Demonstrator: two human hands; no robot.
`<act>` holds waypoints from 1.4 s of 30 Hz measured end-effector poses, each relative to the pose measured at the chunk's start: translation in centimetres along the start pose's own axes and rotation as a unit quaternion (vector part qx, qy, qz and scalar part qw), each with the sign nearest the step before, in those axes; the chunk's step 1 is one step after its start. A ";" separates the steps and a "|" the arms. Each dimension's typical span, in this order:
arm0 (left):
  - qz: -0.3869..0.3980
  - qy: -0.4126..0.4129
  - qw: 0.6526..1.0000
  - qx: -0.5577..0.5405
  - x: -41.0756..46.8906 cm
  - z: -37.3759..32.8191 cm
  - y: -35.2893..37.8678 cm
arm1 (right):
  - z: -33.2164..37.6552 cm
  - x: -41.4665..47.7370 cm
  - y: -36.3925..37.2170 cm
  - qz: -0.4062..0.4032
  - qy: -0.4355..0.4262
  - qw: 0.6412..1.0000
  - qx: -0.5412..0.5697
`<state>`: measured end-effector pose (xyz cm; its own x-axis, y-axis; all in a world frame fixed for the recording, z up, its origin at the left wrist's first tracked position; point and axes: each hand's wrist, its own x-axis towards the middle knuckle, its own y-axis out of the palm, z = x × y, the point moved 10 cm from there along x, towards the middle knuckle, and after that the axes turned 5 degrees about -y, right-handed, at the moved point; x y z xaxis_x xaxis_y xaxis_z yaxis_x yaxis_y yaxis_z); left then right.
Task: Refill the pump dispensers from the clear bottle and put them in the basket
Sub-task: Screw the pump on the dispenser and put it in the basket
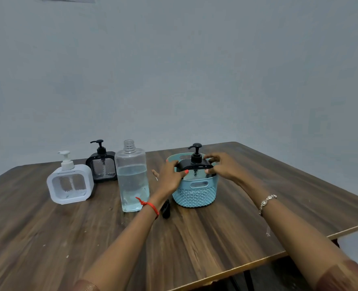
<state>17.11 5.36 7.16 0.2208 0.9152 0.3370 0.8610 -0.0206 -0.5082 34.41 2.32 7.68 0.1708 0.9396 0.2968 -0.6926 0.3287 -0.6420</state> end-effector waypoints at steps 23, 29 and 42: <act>0.067 -0.026 0.997 -0.011 -0.8 1.0 1.8 | 0.5 -1.7 0.3 -0.049 0.062 0.995 0.060; 0.081 -0.084 0.989 -0.093 -0.3 3.9 4.0 | -1.7 -2.1 1.0 -0.075 0.118 0.987 0.079; 0.060 -0.111 0.986 -0.104 -2.5 1.9 3.8 | -2.0 -1.4 1.3 -0.047 0.103 0.990 0.081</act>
<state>18.97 3.71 2.89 0.2419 0.9661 0.0903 0.9153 -0.1963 -0.3518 34.69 1.65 4.97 0.3677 0.9104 0.1897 -0.7670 0.4123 -0.4916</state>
